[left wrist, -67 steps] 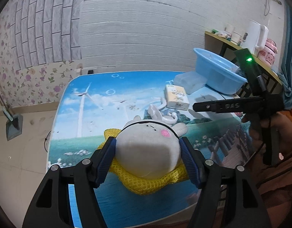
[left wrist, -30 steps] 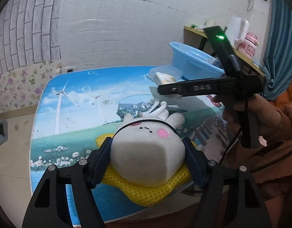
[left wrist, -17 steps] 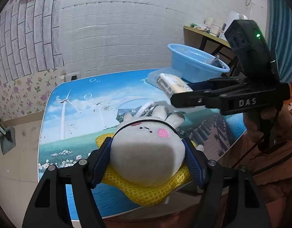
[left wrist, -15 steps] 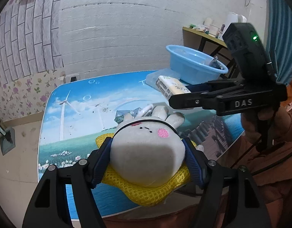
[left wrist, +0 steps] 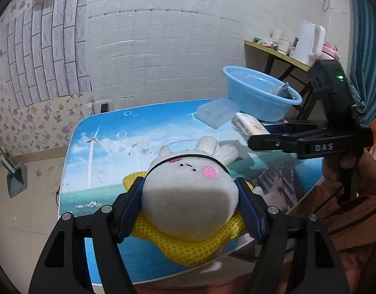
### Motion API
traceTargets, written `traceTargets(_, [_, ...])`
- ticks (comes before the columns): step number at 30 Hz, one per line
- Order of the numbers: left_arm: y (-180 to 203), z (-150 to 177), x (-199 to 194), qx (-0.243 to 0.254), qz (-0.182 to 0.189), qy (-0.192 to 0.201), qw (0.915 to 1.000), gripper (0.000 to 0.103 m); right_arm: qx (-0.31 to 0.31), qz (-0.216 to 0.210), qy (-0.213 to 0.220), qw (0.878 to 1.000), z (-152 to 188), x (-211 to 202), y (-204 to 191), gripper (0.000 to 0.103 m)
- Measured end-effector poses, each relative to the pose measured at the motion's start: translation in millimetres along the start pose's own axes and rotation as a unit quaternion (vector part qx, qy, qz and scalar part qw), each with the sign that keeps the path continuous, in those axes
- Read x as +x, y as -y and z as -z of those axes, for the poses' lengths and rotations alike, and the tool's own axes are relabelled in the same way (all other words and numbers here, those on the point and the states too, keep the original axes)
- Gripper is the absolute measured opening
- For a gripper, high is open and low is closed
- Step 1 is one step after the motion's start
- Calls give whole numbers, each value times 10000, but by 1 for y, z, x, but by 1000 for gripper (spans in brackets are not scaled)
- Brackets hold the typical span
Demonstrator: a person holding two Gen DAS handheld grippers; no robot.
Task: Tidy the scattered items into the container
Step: 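Carry the plush toy and Face tissue pack over the blue basin with both tools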
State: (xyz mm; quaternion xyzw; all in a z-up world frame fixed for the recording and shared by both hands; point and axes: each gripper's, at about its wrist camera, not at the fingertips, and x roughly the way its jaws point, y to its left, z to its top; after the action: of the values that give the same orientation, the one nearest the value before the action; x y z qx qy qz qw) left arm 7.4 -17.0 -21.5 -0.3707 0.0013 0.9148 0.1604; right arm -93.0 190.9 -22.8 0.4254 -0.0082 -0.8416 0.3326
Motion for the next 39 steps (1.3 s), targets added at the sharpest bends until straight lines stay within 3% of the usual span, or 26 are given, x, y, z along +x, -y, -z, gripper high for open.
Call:
traceTargets(8, [23,-35,4,140,3,167,9998,72,-126,-19,382,9992,-10,-37,1,61])
traceTargets(14, [40,-65,9,187,120,359,9991,72,-9,300,497,9983,-20,-55,16,61])
traceTargets(20, [58,-90,25,255,231,385,9987,72,244,499,657,9963,-27,-73,44,61])
traceTargets(27, [84,-123,50,485,396,362,9974,72,489,703,1170,9894,-31,-100,75,61])
traceTargets(39, [133,-181,101,936,656,446,9924,73,755,986,1450,9816,-44,-111,134,61])
